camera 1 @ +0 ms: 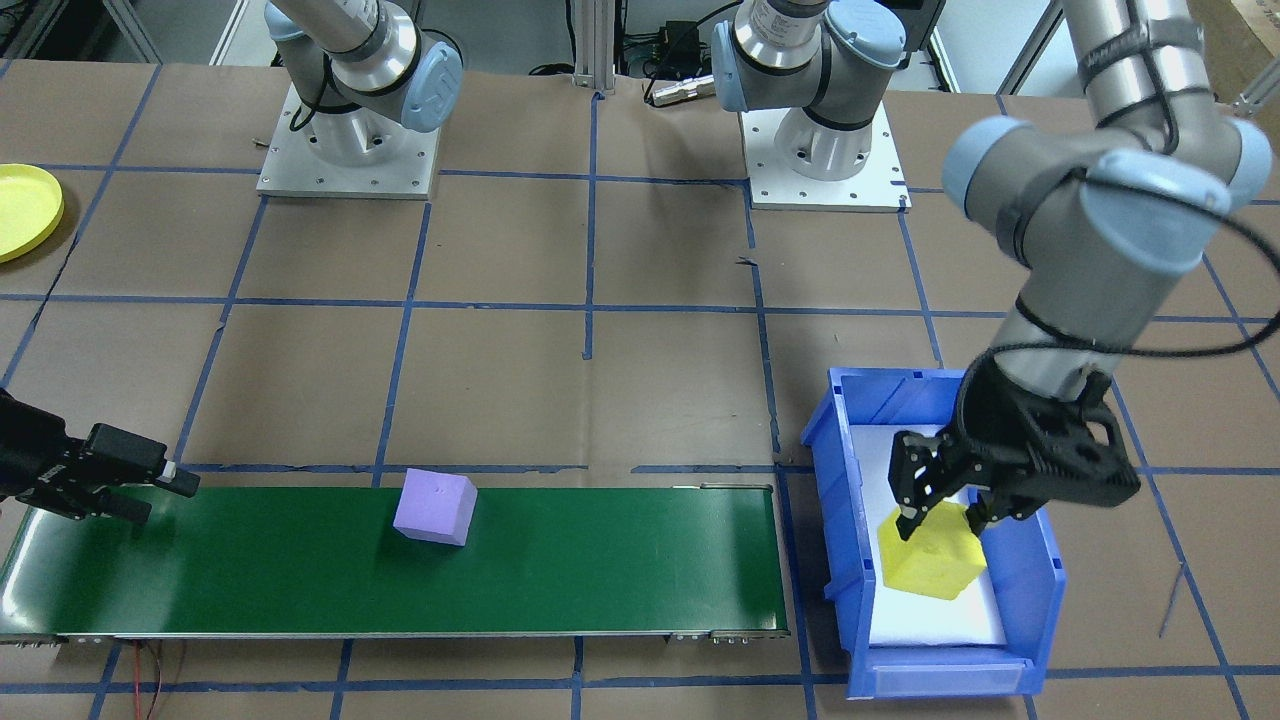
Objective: Move block left to right into plate
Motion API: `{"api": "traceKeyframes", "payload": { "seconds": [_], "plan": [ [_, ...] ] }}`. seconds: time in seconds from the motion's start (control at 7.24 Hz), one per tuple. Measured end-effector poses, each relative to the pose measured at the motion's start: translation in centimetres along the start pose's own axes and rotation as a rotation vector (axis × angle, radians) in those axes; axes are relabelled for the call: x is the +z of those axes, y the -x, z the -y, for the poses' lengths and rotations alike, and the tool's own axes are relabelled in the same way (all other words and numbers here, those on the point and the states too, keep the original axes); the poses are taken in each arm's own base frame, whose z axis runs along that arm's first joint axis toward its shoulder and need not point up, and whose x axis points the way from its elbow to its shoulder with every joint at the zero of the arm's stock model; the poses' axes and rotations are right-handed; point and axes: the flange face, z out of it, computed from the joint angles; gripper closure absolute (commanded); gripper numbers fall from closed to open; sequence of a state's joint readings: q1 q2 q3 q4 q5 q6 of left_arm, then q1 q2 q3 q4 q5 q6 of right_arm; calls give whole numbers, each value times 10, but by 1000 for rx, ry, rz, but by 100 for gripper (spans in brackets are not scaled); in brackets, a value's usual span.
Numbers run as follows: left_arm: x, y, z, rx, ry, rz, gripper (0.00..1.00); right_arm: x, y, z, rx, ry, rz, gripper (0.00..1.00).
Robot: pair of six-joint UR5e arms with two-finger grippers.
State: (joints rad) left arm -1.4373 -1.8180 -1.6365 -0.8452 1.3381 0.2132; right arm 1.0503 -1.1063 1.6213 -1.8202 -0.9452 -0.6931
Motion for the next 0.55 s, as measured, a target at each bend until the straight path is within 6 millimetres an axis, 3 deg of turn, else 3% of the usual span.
{"api": "traceKeyframes", "payload": {
  "seconds": [0.14, 0.28, 0.55],
  "plan": [
    [-25, -44, 0, 51, -37, -69, 74, -3, 0, 4, -5, -10, 1, 1],
    [-26, -87, -5, 109, -45, -117, 74, -9, -1, 12, -13, -18, -10, 1],
    [18, -141, -17, 160, -12, -168, 74, -8, -5, 26, 1, 3, -28, 2]
  ]
}}
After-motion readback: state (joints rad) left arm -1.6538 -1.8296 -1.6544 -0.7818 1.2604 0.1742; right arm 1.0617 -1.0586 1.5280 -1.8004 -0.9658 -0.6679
